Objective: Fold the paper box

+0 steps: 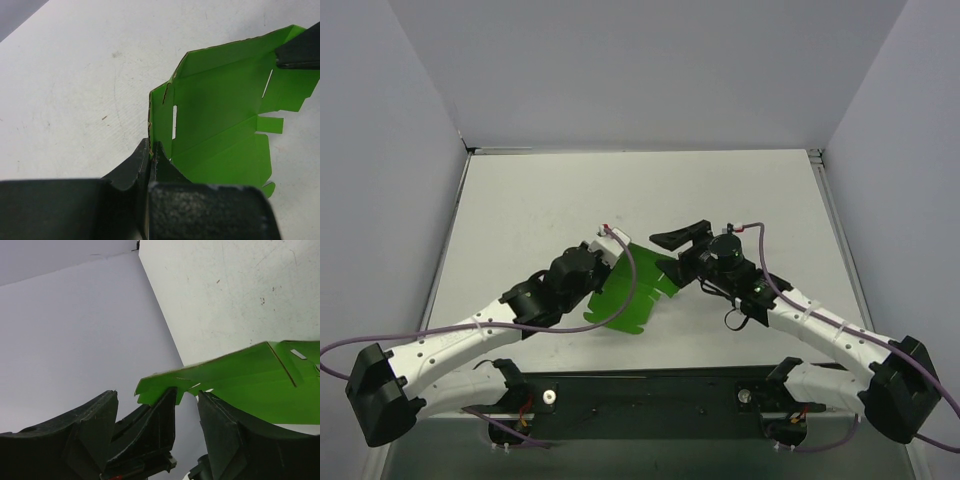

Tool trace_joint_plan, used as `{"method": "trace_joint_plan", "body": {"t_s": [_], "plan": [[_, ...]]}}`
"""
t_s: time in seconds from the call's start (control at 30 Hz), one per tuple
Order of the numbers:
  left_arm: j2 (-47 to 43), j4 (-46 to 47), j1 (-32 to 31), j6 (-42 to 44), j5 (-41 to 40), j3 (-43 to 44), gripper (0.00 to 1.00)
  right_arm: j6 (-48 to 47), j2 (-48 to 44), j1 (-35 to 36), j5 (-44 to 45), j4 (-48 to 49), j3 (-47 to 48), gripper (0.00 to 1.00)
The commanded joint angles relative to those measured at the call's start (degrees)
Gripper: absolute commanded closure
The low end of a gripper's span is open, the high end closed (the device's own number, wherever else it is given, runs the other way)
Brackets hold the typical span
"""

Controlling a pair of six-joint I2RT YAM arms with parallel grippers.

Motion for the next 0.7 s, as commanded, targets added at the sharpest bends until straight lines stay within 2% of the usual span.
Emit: {"method": "trace_joint_plan", "body": {"t_s": [0.0,0.2,0.33,0.67], "plan": [[-1.43,3.10,-1.49,0.47,-1.68,0.00,1.00,5.23,4.83,-0.52,-1.21,7.93,-0.83,0.35],[-1.96,3.37,-2.63,1.00,-2.39,-0.36,1.00,8.22,10.11,-0.96,-4.03,13.29,-0.73,0.39],[-1.52,3.28,-3.34,1.26,-3.44,-0.36,1.00,8.22,10.73,-0.78,-3.42,13.48,-0.91,0.50],[-1.43,3.46,-3.34,0.47,-3.09,-0.27,1.00,8.22,11.44,-0.61,-3.07,14.44,-1.88,0.69]]}}
